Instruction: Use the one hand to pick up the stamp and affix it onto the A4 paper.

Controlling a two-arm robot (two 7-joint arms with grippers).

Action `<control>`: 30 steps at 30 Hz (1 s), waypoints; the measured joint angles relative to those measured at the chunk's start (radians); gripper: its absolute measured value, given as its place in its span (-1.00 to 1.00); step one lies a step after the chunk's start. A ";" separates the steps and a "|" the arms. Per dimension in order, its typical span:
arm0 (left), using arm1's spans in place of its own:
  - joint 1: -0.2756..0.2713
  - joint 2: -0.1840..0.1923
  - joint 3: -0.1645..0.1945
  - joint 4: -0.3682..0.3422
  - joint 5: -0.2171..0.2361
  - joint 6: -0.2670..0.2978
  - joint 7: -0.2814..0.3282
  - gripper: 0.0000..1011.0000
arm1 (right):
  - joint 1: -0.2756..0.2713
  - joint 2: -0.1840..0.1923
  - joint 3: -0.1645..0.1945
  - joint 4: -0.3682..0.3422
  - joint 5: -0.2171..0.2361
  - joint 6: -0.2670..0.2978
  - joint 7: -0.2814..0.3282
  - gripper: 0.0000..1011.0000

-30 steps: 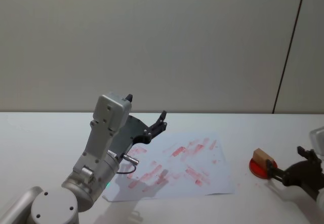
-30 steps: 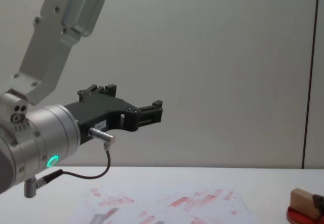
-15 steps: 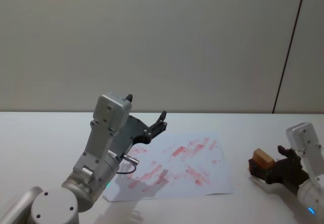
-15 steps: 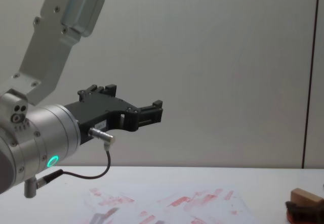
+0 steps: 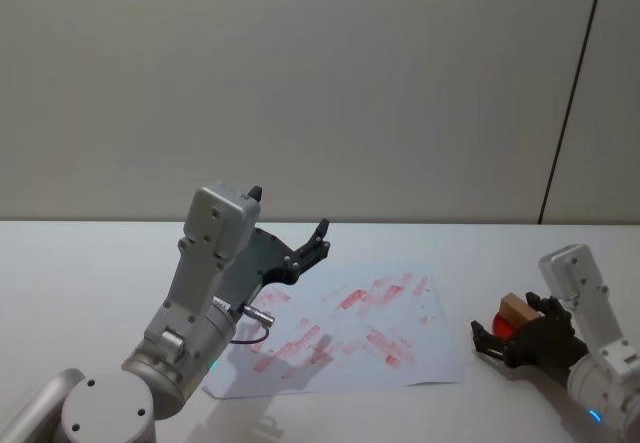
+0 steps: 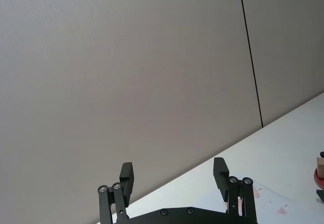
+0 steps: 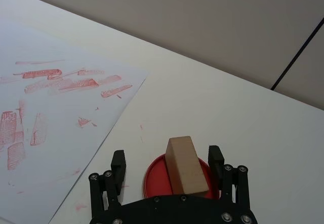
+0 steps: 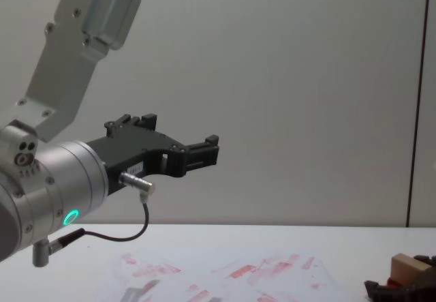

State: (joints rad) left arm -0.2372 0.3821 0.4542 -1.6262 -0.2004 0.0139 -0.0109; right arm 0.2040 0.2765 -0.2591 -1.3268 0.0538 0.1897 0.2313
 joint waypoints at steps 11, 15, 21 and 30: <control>0.000 0.000 0.000 0.000 0.000 0.000 0.000 0.98 | 0.011 -0.008 -0.006 0.016 -0.008 0.001 0.010 0.98; 0.000 0.000 0.000 0.000 0.000 0.000 0.000 0.98 | 0.011 -0.009 -0.007 0.017 -0.008 0.001 0.011 0.98; 0.000 0.000 0.000 0.000 0.000 0.000 0.000 0.98 | 0.008 -0.007 -0.005 0.013 -0.006 0.000 0.011 0.98; 0.000 0.000 0.000 0.000 0.000 0.000 0.000 0.98 | -0.004 0.004 0.004 -0.002 0.004 0.000 0.011 0.98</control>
State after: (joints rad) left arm -0.2371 0.3821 0.4542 -1.6262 -0.2004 0.0139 -0.0109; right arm 0.2000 0.2810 -0.2548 -1.3292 0.0573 0.1901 0.2420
